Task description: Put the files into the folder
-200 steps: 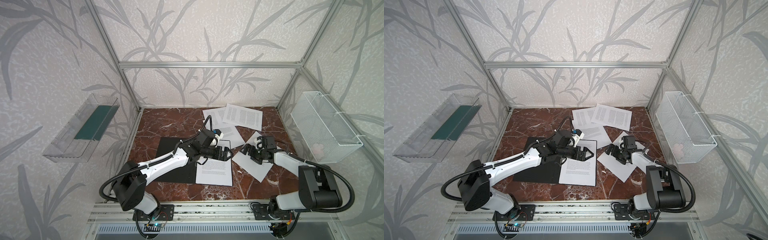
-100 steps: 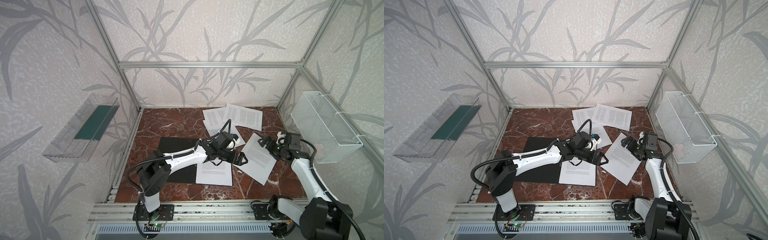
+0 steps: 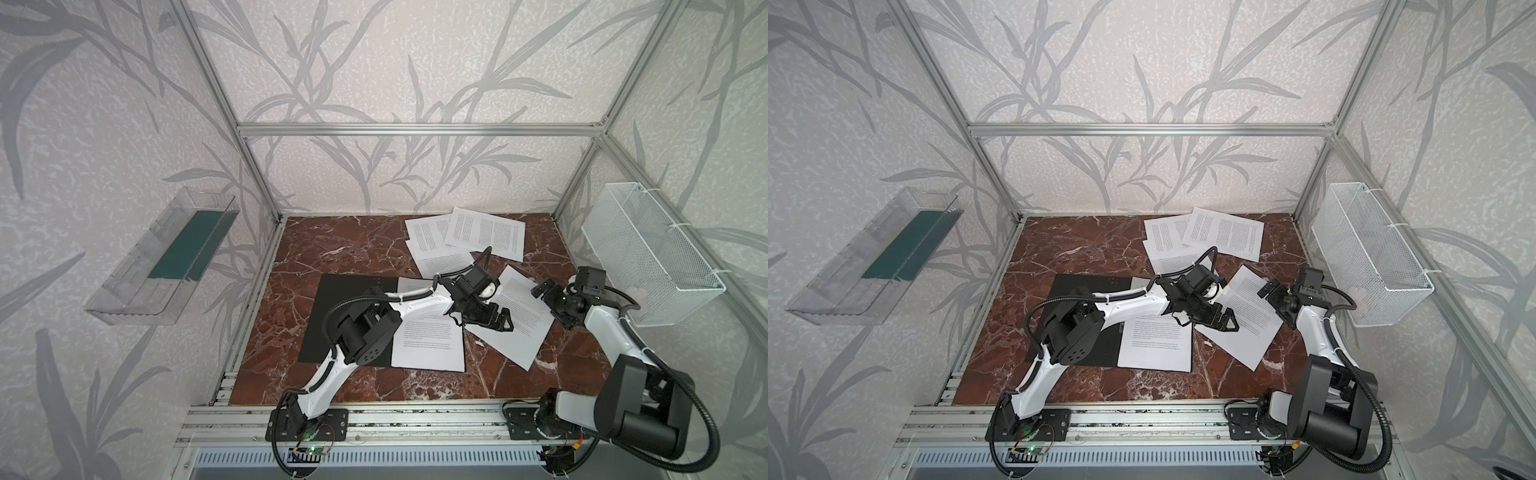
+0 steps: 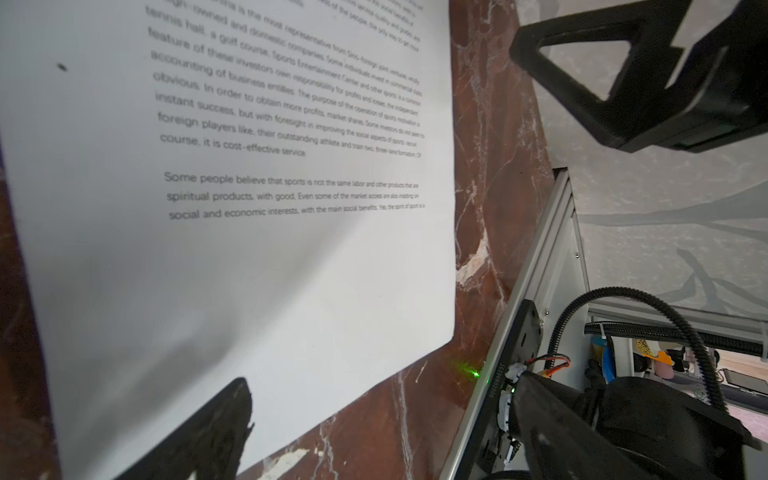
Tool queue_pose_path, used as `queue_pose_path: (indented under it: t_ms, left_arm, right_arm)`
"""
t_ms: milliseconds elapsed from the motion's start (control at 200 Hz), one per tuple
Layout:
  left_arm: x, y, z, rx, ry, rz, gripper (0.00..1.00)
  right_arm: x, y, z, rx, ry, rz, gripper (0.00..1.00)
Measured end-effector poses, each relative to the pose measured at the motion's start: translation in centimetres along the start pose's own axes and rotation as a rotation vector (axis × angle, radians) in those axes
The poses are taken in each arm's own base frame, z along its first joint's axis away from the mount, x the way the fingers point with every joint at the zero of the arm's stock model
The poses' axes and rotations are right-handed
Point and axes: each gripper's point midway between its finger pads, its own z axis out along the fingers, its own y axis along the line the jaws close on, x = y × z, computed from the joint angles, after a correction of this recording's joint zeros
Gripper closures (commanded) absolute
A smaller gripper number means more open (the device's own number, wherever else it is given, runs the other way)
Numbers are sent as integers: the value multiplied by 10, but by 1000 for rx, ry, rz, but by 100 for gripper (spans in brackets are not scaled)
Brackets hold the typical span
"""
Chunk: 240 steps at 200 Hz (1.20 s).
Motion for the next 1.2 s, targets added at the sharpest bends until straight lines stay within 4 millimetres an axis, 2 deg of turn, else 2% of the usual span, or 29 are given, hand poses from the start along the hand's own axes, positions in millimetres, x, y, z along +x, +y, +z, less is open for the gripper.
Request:
queue_pose_path:
  t_ms: [65, 185, 470, 705, 955, 1200]
  left_arm:
    - [7, 9, 5, -21, 24, -10, 1]
    - [6, 13, 5, -34, 22, 2, 1]
    - [4, 20, 4, -65, -19, 21, 1]
    - [-4, 27, 1, -49, -67, 10, 1]
    - [-8, 29, -1, -43, -84, 8, 1]
    - [-11, 28, 2, -40, -78, 7, 1]
  right_arm:
    - [-2, -7, 5, 19, 4, 15, 1]
    - [-5, -15, 12, 46, 1, 28, 1]
    - [-18, -17, 32, 69, 41, 37, 1]
    - [-15, -35, 48, 94, 90, 79, 1]
    - [-33, -22, 59, 15, 83, 88, 0]
    - [-29, -6, 61, -88, 109, 87, 0]
